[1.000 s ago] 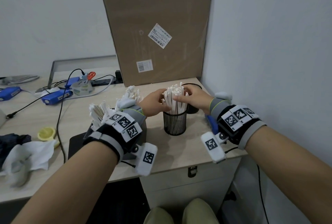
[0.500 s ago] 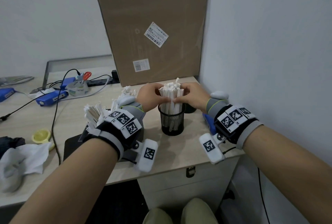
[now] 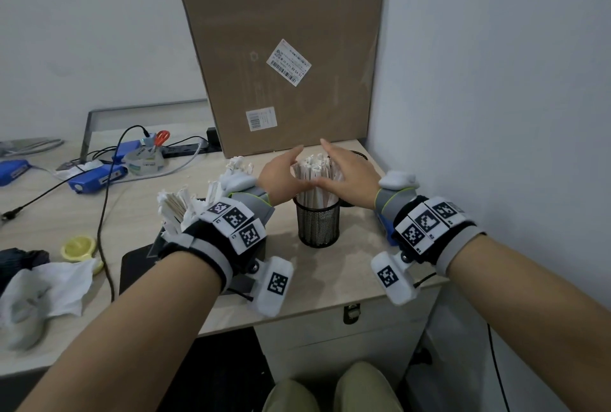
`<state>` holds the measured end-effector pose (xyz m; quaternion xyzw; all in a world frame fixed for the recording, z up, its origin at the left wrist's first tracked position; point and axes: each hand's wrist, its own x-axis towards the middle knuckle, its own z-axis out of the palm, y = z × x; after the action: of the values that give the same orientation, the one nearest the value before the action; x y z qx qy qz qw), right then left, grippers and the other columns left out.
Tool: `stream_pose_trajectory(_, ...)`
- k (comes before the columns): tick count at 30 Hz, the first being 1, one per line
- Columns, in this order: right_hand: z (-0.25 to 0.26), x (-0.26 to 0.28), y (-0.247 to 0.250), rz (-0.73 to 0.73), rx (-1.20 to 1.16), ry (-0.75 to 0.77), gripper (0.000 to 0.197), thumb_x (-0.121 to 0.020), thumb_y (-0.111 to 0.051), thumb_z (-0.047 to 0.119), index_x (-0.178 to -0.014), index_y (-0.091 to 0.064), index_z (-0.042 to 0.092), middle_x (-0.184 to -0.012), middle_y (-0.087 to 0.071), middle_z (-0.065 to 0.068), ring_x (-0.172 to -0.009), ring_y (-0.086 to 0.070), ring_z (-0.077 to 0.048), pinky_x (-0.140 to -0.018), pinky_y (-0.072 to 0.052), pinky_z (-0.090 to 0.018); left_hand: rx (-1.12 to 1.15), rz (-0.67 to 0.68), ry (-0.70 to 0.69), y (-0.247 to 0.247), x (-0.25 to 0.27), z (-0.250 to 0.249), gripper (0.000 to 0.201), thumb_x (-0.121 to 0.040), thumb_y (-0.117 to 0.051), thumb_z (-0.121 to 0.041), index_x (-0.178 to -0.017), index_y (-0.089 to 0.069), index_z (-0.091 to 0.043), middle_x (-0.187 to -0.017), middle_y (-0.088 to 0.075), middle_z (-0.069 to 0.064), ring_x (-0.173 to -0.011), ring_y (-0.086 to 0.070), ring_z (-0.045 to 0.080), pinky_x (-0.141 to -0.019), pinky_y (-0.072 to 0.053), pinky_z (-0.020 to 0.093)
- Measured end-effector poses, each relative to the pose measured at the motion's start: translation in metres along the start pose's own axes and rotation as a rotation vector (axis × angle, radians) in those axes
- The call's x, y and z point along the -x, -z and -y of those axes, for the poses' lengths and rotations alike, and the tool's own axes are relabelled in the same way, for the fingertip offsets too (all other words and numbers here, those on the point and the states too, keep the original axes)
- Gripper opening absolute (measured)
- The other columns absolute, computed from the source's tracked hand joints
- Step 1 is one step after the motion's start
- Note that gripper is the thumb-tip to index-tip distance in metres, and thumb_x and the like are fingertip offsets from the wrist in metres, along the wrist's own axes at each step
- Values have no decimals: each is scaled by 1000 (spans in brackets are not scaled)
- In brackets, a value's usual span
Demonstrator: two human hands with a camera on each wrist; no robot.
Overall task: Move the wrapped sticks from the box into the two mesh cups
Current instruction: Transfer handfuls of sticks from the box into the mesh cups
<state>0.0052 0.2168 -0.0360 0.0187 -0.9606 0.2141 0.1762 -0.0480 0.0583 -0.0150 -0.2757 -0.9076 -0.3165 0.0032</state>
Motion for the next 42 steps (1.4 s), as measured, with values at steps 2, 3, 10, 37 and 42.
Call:
stream_pose_trajectory(2, 3, 0, 3, -34, 57, 29, 74, -90, -52, 49, -151, -21, 20, -157, -26, 2, -146, -21, -18, -116, -23, -40, -73, 20, -53, 0, 0, -1, 75, -85, -68, -24, -149, -29, -16, -147, -41, 10, -131, -45, 24, -103, -39, 31)
stream_pose_trajectory(3, 4, -1, 2, 11, 104, 31, 71, -92, -49, 50, -150, -22, 21, -158, -25, 3, -147, -19, -18, -117, -21, -43, -140, 45, -78, -1, 0, -2, 73, -87, -65, -24, -149, -29, -15, -146, -40, 11, -132, -42, 24, -104, -38, 32)
stream_pose_trajectory(10, 11, -3, 11, -186, -111, -23, 52, -90, -51, 37, -139, -47, 18, -145, -47, -1, -139, -36, -20, -113, -28, -43, -73, -21, -90, 12, 8, -12, 73, -87, -60, -14, -151, -24, -16, -153, -29, 9, -129, -45, 25, -104, -41, 32)
stream_pose_trajectory(37, 119, 13, -44, 330, -531, -401, 30, -89, -64, 26, -64, -54, 12, -63, -61, -6, -51, -53, -15, -39, -34, -15, -113, -160, 430, 64, 69, 47, 54, -79, -74, -25, -124, -49, -7, -121, -60, 11, -114, -56, 27, -86, -40, 31)
stream_pose_trajectory(42, 118, 16, -41, 343, -577, -443, 31, -90, -63, 26, -67, -52, 9, -64, -57, -7, -47, -46, -13, -26, -25, -9, -71, -194, 441, 62, 65, 49, 46, -79, -72, -21, -118, -52, -5, -116, -61, 12, -108, -56, 26, -79, -38, 31)
